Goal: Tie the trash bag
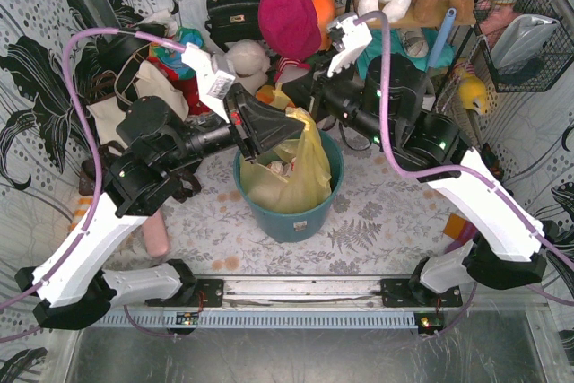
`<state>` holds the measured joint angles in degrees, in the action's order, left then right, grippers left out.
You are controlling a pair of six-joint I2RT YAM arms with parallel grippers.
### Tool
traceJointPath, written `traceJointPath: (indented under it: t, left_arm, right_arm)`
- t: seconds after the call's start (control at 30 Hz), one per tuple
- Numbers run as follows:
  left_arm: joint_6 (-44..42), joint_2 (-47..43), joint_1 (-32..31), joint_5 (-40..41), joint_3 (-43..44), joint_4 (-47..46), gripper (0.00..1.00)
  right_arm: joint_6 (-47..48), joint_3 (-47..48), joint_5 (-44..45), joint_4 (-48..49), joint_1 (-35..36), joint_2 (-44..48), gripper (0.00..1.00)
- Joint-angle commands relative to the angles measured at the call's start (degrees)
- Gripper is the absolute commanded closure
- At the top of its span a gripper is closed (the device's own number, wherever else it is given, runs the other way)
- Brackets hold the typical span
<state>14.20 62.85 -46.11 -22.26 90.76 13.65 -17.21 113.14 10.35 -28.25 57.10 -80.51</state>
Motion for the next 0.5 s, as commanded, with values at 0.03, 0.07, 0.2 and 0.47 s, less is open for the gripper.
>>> traceJointPath:
  t: [0.03, 0.07, 0.2, 0.47]
  left_arm:
    - [-2.1, -1.0, 0.3, 5.6, -1.2, -3.3, 0.96]
    - [-2.3, -1.0, 0.3, 6.2, -1.2, -3.0, 0.96]
    - [-3.3, -1.5, 0.3, 9.7, -1.6, -1.6, 0.96]
    - [-4.0, -3.4, 0.3, 13.4, -4.0, -1.4, 0.96]
  right_arm:
    - [-4.2, -1.4, -0.4, -2.2, 0.3, 3.0, 1.00]
    - [-4.7, -1.7, -0.7, -2.3, 0.4, 3.4, 1.00]
    - [-6.0, -3.7, -1.1, -2.3, 0.3, 4.9, 1.00]
    - [-8.4, -8.6, 1.2, -2.8, 0.3, 8.5, 1.00]
